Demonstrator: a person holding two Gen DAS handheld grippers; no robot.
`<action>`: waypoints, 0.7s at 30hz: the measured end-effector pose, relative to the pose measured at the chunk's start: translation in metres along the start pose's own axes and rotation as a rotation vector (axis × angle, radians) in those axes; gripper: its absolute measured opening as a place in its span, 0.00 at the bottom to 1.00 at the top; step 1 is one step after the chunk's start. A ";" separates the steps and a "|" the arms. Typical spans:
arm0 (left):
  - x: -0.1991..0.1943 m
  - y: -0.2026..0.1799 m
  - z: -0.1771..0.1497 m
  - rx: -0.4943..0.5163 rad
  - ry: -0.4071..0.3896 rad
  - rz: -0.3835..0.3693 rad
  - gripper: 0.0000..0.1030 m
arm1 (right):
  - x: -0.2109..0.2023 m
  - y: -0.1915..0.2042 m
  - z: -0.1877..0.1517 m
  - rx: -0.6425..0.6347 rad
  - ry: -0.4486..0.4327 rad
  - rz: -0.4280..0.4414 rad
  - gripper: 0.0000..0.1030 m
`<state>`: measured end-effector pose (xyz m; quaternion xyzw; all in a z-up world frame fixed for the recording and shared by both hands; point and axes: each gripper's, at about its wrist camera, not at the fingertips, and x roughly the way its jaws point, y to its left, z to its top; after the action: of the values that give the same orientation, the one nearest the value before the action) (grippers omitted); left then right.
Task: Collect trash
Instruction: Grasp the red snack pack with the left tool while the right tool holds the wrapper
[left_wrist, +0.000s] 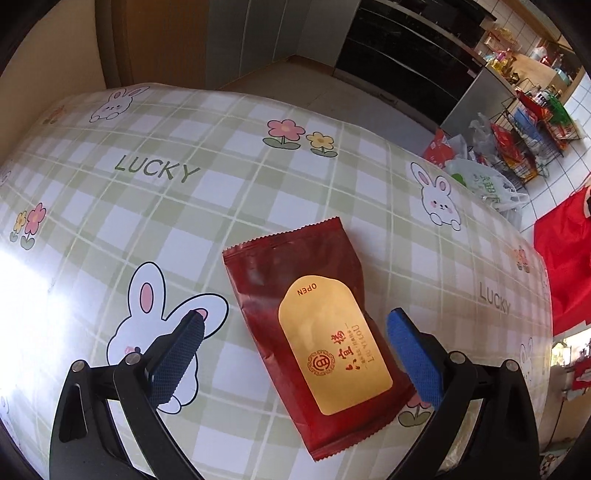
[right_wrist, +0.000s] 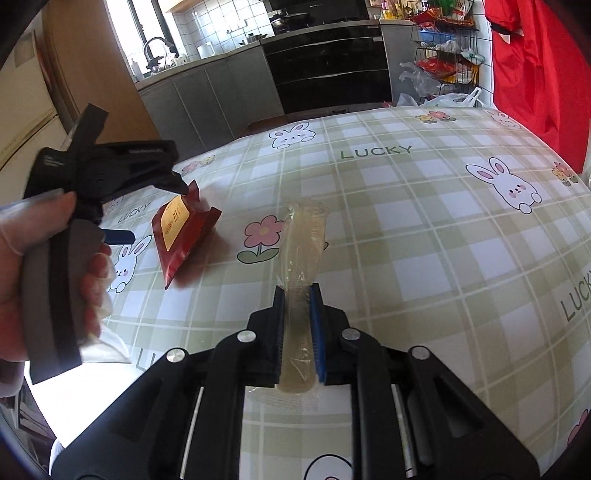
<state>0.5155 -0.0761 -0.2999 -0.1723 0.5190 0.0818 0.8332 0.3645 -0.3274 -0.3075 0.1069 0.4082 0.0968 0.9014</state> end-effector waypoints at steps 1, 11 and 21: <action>0.004 0.000 0.000 -0.007 -0.007 0.018 0.94 | 0.000 0.001 0.000 -0.005 -0.001 -0.001 0.16; 0.012 -0.004 -0.017 0.134 -0.023 0.027 0.81 | -0.001 -0.003 0.001 0.023 -0.007 0.001 0.16; -0.045 0.033 -0.032 0.285 -0.095 -0.127 0.16 | -0.003 -0.006 0.000 0.032 -0.020 -0.010 0.16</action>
<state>0.4586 -0.0557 -0.2790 -0.0807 0.4736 -0.0377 0.8762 0.3630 -0.3335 -0.3070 0.1204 0.4010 0.0848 0.9042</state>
